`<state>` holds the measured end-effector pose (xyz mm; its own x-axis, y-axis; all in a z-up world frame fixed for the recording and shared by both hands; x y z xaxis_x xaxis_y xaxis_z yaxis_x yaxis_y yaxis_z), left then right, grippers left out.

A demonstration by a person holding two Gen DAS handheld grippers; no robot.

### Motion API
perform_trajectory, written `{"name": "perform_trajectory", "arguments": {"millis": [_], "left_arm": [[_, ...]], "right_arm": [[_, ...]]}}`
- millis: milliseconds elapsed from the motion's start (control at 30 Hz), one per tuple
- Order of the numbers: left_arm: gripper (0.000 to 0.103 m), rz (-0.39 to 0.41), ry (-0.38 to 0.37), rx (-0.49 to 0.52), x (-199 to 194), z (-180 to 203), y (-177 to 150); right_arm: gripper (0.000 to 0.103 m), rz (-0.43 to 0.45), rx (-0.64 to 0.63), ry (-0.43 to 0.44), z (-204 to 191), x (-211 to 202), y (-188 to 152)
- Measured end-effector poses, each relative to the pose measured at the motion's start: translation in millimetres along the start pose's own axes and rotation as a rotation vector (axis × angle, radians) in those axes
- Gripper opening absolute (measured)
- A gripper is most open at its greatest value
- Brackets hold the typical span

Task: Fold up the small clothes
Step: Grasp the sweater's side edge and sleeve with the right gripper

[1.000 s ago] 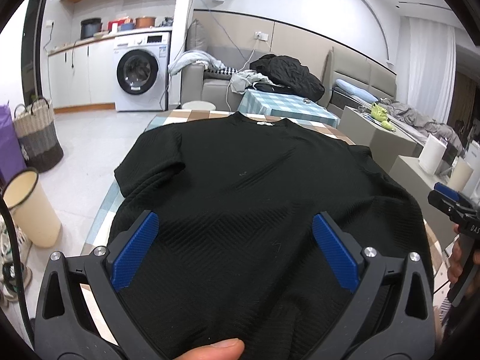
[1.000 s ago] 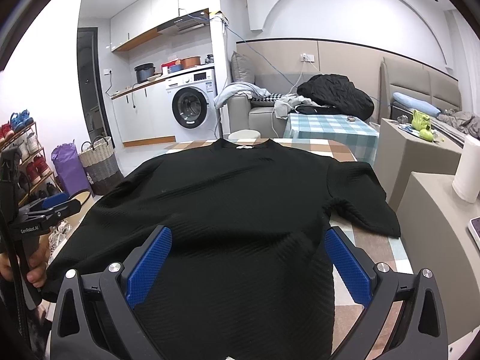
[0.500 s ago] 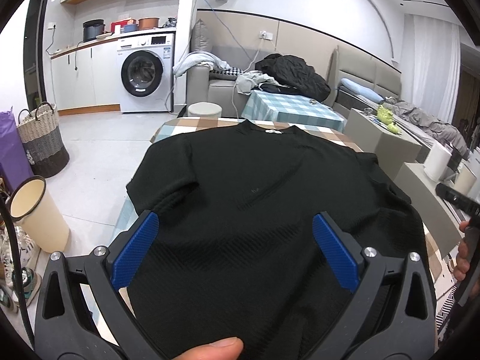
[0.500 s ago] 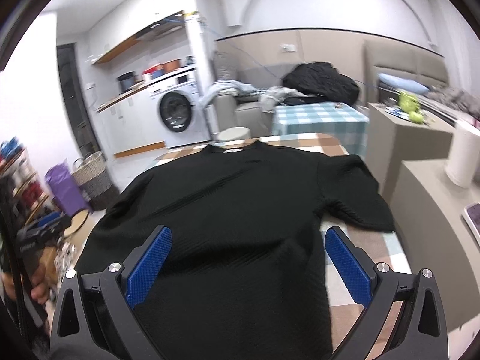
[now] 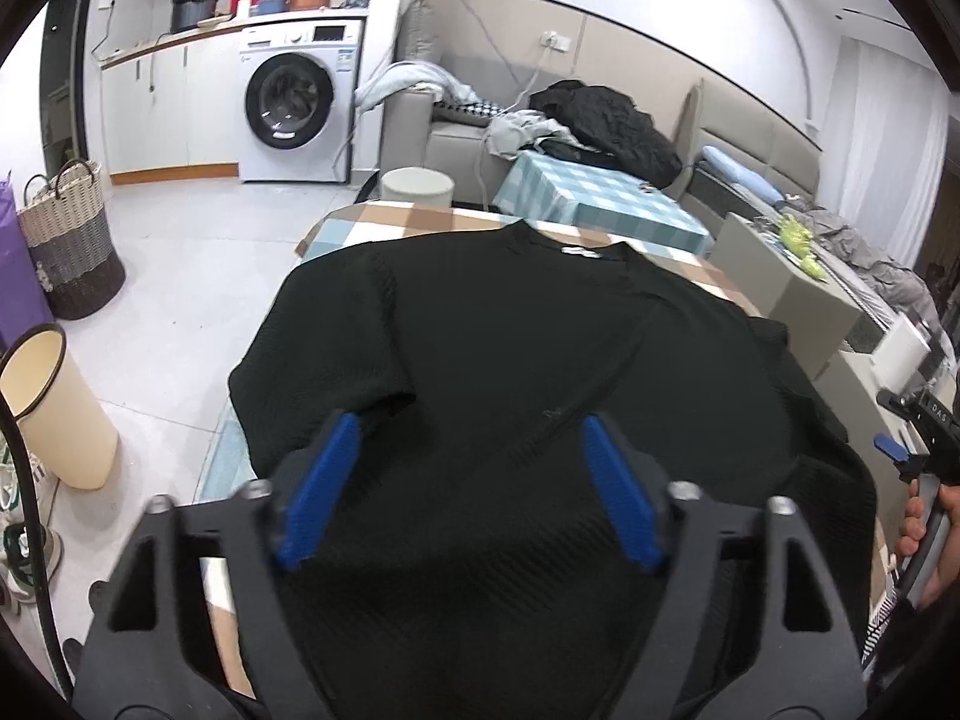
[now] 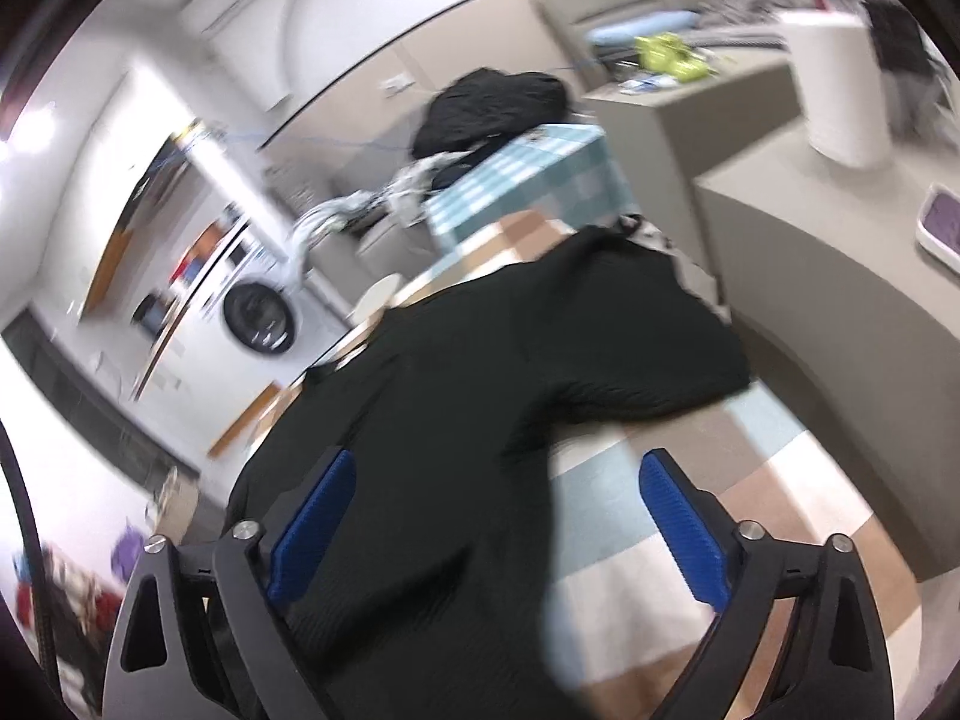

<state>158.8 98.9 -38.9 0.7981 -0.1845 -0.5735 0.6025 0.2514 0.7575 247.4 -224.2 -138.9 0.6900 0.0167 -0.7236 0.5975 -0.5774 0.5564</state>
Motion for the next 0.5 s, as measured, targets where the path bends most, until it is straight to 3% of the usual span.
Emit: {"name": "perform_trajectory", "arguments": {"millis": [67, 167, 500], "left_arm": [[0.067, -0.007, 0.001, -0.015, 7.0, -7.9, 2.7], [0.067, -0.004, 0.021, -0.031, 18.3, -21.3, 9.0], [0.067, -0.039, 0.038, -0.049, 52.8, -35.1, 11.6]], "right_arm": [[0.079, -0.010, 0.063, -0.047, 23.9, 12.5, 14.1], [0.079, -0.001, 0.118, -0.118, 51.5, 28.0, 33.1], [0.072, -0.084, 0.063, -0.248, 71.8, 79.6, 49.3]]}}
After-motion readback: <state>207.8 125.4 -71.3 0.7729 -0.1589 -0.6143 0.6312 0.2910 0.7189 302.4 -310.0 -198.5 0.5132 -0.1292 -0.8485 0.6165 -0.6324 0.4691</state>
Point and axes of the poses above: each gripper's, at about its wrist camera, not at the fingertips, and x roughly the way its jaws point, z to its right, y to its top, the point moved 6 cm from there along x, roughly the way its jaws point, and after that the axes turned 12 degrees about -y, right-handed, at the moved point
